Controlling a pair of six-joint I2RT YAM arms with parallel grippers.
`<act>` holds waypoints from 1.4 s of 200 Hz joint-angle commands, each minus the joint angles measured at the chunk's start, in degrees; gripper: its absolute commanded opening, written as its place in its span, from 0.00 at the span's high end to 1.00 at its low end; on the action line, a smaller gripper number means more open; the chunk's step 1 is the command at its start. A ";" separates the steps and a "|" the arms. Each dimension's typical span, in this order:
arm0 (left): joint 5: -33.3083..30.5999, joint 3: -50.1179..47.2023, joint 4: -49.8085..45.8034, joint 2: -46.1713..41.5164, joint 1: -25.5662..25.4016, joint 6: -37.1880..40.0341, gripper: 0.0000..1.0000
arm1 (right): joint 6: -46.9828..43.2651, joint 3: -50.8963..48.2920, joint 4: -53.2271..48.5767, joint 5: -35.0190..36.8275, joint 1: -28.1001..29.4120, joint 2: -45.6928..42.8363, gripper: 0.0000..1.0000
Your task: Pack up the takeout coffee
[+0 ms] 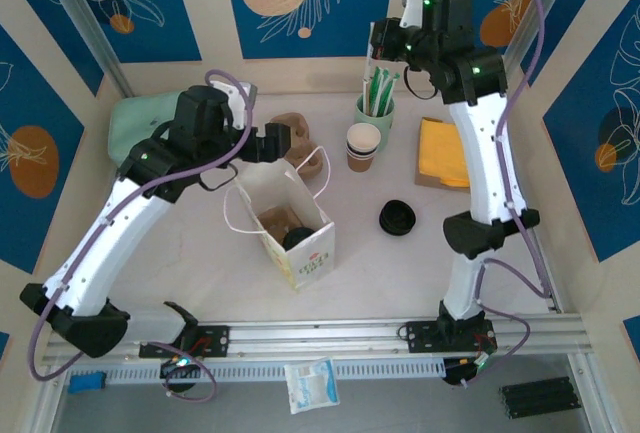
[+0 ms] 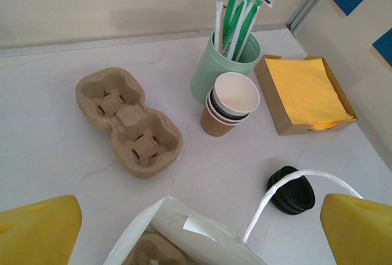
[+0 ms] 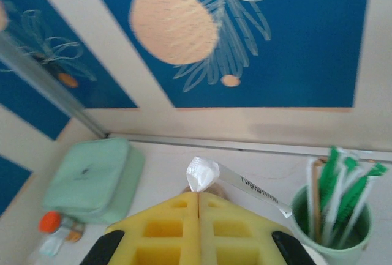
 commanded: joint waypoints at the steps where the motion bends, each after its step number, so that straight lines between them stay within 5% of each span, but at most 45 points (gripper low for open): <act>1: -2.58 -1.11 -0.69 -3.05 0.73 -0.79 0.01 | 1.10 -2.06 -0.22 -3.15 3.32 -5.20 1.00; 185: -8.60 -12.85 -7.58 -21.32 0.76 -6.38 0.01 | 4.42 -12.13 -9.87 -2.09 34.93 -17.94 1.00; 280: -6.22 -13.66 -8.38 -22.19 0.71 -6.40 0.01 | 7.56 -23.02 -14.19 -4.34 39.63 -15.95 1.00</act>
